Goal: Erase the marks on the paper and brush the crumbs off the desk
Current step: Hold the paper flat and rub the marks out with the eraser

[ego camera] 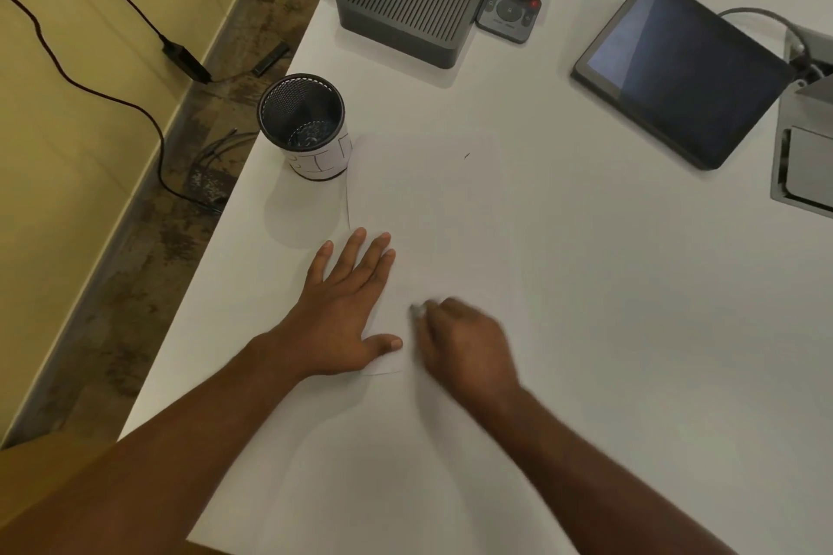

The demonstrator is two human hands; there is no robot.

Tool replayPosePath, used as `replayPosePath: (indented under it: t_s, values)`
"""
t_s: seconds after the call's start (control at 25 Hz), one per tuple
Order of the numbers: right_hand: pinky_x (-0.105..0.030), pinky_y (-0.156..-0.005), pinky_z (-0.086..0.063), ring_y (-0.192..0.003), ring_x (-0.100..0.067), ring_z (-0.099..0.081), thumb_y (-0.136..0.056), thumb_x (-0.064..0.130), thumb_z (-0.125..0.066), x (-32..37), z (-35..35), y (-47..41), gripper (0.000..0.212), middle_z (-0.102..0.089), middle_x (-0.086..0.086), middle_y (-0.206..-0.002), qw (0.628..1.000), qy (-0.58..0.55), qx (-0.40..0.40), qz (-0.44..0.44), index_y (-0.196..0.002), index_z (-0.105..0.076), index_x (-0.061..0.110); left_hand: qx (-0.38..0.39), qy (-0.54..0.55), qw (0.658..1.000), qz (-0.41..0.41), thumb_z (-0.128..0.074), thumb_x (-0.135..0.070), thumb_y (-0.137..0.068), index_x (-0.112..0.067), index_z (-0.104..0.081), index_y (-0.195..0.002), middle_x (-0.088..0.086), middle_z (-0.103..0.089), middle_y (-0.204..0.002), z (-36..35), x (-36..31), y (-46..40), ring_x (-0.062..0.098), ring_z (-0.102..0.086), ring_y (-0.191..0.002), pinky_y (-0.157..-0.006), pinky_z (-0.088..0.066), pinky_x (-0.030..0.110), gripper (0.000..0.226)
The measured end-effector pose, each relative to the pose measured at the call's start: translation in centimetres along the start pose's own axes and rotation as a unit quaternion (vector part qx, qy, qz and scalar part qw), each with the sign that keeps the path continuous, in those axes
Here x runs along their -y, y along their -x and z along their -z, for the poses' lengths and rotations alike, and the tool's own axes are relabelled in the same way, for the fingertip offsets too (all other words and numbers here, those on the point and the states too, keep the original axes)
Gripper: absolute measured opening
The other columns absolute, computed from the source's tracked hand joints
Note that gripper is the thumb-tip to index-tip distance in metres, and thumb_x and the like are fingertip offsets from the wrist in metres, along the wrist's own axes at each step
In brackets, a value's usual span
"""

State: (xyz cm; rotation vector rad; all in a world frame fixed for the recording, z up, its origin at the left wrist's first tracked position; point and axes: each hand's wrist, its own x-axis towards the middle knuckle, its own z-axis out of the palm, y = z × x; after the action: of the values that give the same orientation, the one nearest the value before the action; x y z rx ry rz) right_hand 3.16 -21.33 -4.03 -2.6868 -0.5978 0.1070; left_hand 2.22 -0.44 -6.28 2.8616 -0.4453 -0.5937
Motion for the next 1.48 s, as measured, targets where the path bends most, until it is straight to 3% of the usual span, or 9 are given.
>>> replayPosePath:
  t_s: [0.16,0.32,0.48,0.68,0.84,1.04,1.2,1.4,1.48]
  values:
    - [-0.026,-0.044,-0.027,-0.045,-0.026,-0.048,-0.091,0.020,-0.062,-3.9,2.5,-3.3,0.033,-0.045,0.000,-0.053,0.984,0.045,-0.109,-0.131,-0.059,-0.054,0.014,0.005,0.001,1.000,0.002,-0.032,-0.080,-0.084,-0.015,0.012,-0.158,0.001,0.028,-0.164,0.2,0.0,-0.1,0.022,0.031,-0.149,-0.122,0.007,0.056,0.108]
    - [-0.026,-0.046,-0.031,-0.050,-0.026,-0.052,-0.093,0.023,-0.059,1.5,-0.8,0.4,0.027,-0.055,-0.003,-0.060,1.000,0.003,-0.015,0.006,-0.067,-0.060,0.014,0.003,-0.007,1.000,0.000,-0.029,-0.082,-0.085,-0.015,0.010,-0.159,0.002,0.025,-0.165,0.1,0.1,-0.1,0.023,0.029,-0.150,-0.122,0.006,0.056,0.108]
    - [-0.027,-0.045,-0.032,-0.047,-0.027,-0.050,-0.092,0.024,-0.059,-3.5,1.6,-2.7,0.034,-0.051,-0.003,-0.055,0.980,0.032,-0.122,-0.151,-0.060,-0.055,0.015,-0.006,0.005,1.000,-0.001,-0.034,-0.080,-0.084,-0.017,0.009,-0.159,0.000,0.025,-0.165,0.0,0.0,-0.1,0.022,0.028,-0.150,-0.122,0.005,0.057,0.107]
    - [-0.027,-0.045,-0.034,-0.049,-0.026,-0.053,-0.094,0.025,-0.058,1.3,-0.8,1.2,0.029,-0.054,-0.003,-0.059,0.998,-0.011,-0.040,-0.045,-0.066,-0.059,0.016,-0.010,-0.004,1.000,-0.008,-0.029,-0.082,-0.085,-0.023,0.008,-0.159,0.001,0.024,-0.165,-0.2,0.1,0.0,0.024,0.026,-0.151,-0.121,0.008,0.055,0.101]
    - [-0.027,-0.043,-0.035,-0.047,-0.024,-0.050,-0.090,0.022,-0.063,-5.0,2.1,-1.7,0.031,-0.048,0.002,-0.053,0.972,0.043,-0.137,-0.187,-0.060,-0.057,0.015,-0.011,-0.006,1.000,-0.002,-0.029,-0.081,-0.084,-0.024,0.007,-0.160,0.000,0.024,-0.166,-0.1,0.0,-0.1,0.024,0.026,-0.151,-0.121,0.008,0.055,0.101]
    - [-0.029,-0.045,-0.037,-0.049,-0.025,-0.053,-0.094,0.025,-0.058,0.3,-0.5,1.2,0.030,-0.055,-0.003,-0.059,0.997,-0.003,-0.054,-0.056,-0.066,-0.059,0.016,-0.014,-0.009,1.000,-0.008,-0.031,-0.080,-0.085,-0.022,0.004,-0.160,0.001,0.020,-0.167,-0.2,0.1,0.0,0.025,0.023,-0.152,-0.121,0.006,0.056,0.101]
    - [-0.027,-0.045,-0.029,-0.047,-0.026,-0.050,-0.091,0.024,-0.062,-5.9,2.3,-1.8,0.034,-0.052,-0.002,-0.053,0.971,0.043,-0.143,-0.189,-0.059,-0.055,0.014,-0.013,-0.011,1.000,-0.006,-0.030,-0.080,-0.085,-0.022,0.005,-0.160,0.002,0.020,-0.167,-0.3,0.0,-0.1,0.025,0.022,-0.152,-0.121,0.007,0.056,0.101]
    - [-0.028,-0.045,-0.034,-0.050,-0.024,-0.053,-0.095,0.027,-0.057,0.4,-0.7,2.4,0.029,-0.055,-0.002,-0.059,0.999,-0.013,-0.036,-0.039,-0.067,-0.059,0.017,-0.014,-0.012,1.000,-0.007,-0.030,-0.080,-0.085,-0.022,0.004,-0.160,0.002,0.019,-0.167,-0.4,0.1,-0.1,0.026,0.021,-0.152,-0.121,0.006,0.056,0.100]
    - [-0.029,-0.045,-0.035,-0.050,-0.025,-0.055,-0.094,0.026,-0.060,-2.5,0.5,1.1,0.032,-0.055,-0.002,-0.057,0.993,0.000,-0.043,-0.105,-0.064,-0.057,0.015,-0.013,-0.014,1.000,-0.006,-0.030,-0.080,-0.085,-0.022,0.005,-0.160,0.001,0.021,-0.167,-0.4,0.1,-0.1,0.025,0.023,-0.152,-0.120,0.007,0.055,0.101]
